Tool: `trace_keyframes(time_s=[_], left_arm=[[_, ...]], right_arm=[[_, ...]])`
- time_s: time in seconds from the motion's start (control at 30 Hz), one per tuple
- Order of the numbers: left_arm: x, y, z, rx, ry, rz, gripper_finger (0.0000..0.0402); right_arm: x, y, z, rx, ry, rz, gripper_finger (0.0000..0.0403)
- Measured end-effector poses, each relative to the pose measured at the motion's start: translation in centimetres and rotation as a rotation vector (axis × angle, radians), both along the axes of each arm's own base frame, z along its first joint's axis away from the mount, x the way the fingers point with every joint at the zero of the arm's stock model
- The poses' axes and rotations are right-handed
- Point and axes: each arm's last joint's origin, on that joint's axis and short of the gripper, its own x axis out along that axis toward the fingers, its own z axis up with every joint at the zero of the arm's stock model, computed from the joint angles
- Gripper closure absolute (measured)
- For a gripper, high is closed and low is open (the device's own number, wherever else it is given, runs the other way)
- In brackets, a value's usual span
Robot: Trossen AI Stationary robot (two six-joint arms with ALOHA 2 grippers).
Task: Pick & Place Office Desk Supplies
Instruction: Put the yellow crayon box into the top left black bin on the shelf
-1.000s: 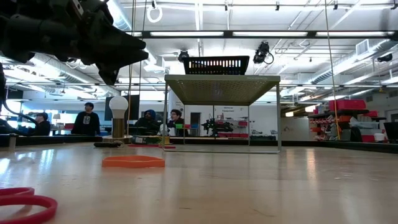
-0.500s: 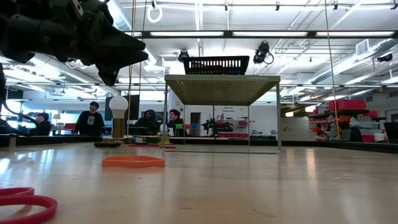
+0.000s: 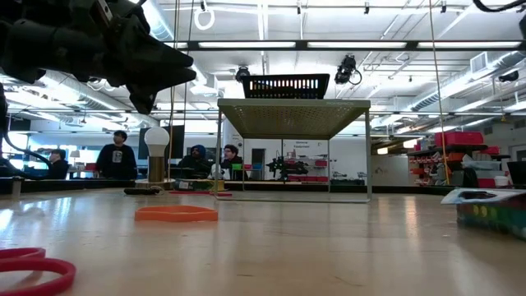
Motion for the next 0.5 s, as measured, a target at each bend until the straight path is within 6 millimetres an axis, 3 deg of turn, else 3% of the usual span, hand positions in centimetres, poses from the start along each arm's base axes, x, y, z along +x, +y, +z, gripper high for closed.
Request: trace_keyframes(time_s=[0.1,0.3,0.5], left_arm=[[0.0,0.0,0.0,-0.001,0.0,0.0,0.0282],[0.0,0.0,0.0,0.015,0.001,0.0,0.0282],[0.0,0.0,0.0,0.037,0.003,-0.002,0.0282]], right_arm=[[0.1,0.5,0.2,0.086,0.038,0.033,0.0376],[1.9,2.2,-0.7,0.187,-0.066,0.116,0.0388],[3.3,1.9,-3.0,0.111,-0.043,0.081,0.0392]])
